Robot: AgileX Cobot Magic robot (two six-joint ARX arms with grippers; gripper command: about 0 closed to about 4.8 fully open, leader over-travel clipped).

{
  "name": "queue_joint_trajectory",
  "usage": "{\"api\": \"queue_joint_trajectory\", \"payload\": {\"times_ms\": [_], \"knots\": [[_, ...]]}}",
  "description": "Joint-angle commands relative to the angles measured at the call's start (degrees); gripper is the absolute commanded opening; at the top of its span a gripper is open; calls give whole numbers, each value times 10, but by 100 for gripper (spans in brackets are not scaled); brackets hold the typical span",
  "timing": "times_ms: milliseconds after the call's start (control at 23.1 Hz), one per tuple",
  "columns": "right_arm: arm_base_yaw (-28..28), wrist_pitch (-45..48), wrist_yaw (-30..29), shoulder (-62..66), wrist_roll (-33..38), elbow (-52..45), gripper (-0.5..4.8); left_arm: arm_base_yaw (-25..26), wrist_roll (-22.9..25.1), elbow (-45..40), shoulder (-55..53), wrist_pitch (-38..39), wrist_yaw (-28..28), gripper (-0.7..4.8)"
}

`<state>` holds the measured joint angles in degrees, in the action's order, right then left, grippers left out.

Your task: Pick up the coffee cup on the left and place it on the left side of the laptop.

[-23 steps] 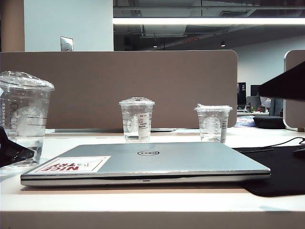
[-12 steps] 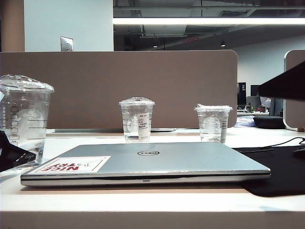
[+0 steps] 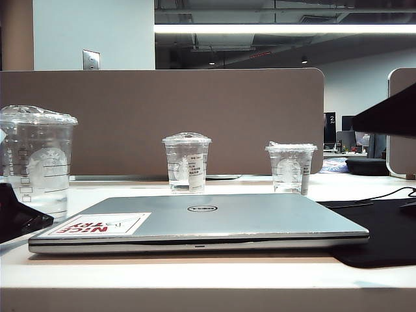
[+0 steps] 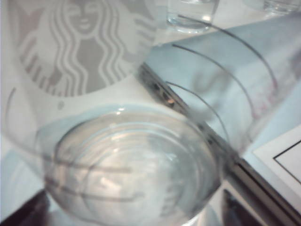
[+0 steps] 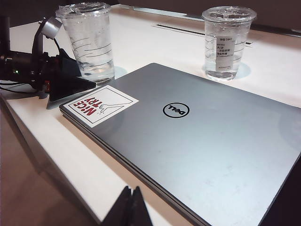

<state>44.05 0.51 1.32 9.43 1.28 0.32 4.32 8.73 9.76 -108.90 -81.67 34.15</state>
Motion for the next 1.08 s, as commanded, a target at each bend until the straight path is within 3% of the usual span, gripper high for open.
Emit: {"api": "queue_joint_trajectory", "payload": {"times_ms": [43, 260, 520, 780, 1040, 1083], "knots": [[0, 10, 0, 0, 2, -2, -4, 0, -4, -8, 1, -16, 8, 479], [0, 10, 0, -1, 2, -2, -4, 0, -4, -48, 32, -17, 12, 479], [0, 10, 0, -4, 2, -2, -4, 0, -75, -95, 165, 9, 47, 479], [0, 10, 0, -7, 2, -2, -4, 0, -100, -95, 217, 11, 47, 479], [-1, 10, 0, -7, 2, -2, -4, 1, -106, -95, 218, 42, 11, 479], [-1, 10, 0, -7, 2, -2, -4, 1, -106, -95, 218, 41, -3, 453]]}}
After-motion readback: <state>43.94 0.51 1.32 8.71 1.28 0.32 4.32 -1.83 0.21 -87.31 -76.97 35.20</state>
